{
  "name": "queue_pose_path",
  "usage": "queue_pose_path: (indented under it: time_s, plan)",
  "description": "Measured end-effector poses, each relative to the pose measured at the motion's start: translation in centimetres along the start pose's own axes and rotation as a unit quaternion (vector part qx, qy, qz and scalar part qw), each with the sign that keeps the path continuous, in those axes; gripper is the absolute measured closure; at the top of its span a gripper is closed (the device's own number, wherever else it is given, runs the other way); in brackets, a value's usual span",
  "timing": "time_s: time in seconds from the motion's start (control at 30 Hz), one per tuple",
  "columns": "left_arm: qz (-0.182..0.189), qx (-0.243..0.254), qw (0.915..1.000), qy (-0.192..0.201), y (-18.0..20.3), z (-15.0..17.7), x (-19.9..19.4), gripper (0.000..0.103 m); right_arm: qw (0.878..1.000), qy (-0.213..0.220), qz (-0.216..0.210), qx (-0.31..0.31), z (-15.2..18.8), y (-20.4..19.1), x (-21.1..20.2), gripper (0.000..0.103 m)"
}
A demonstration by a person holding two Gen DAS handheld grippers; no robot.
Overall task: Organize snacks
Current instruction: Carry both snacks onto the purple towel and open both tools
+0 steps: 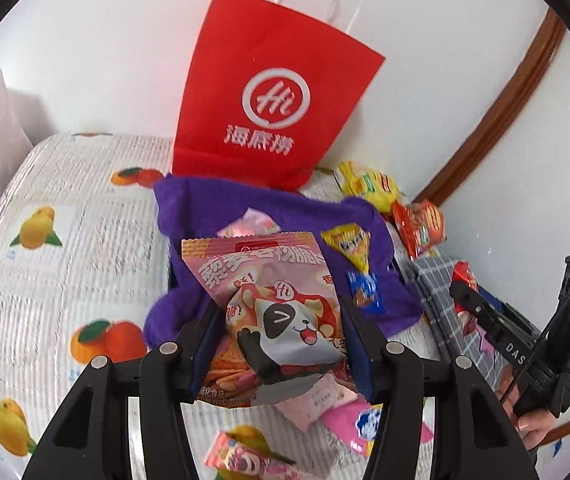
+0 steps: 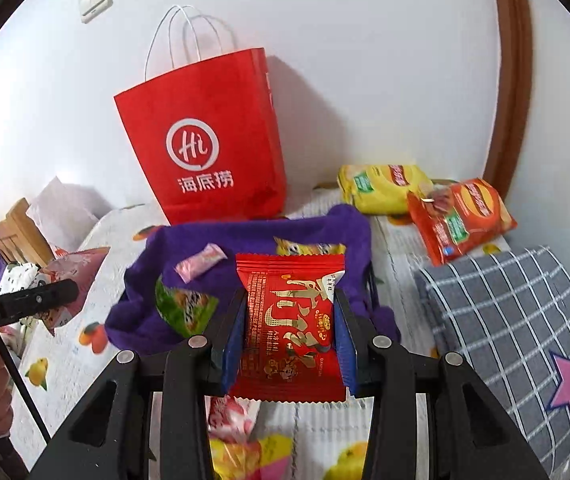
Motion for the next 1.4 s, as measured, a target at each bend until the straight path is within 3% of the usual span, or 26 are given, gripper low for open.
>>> queue_pose_path:
  time_s: [0.53,0.87,1.4]
  plan:
    - [-0.026,-0.016,0.9993,0.019,-1.1,-5.8,3.2,0.050,0.999,-0.020,-0.036,-0.013,-4.6,-2.4,5.1,0.063]
    - [-0.033,-0.036,0.9988,0.007,-2.8,-7.2,6.7,0.050,0.998,-0.038,-0.053,-0.027,-6.5,-4.0,8.6,0.063]
    - [-0.035,-0.059,0.9975,-0.013,-6.2,-6.9,9.8,0.050,0.992,-0.104,-0.063,-0.027,-4.6,-4.3,13.7,0.063]
Point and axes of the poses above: each gripper's, at about its wrist camera, not at the fingertips, and x roughly the way its jaws point, y to its right, z to its underside, the point moved 5 cm from there along x, roughly the way its jaws point, and after that the axes turned 2 degrees about y, right-handed, at the moved point
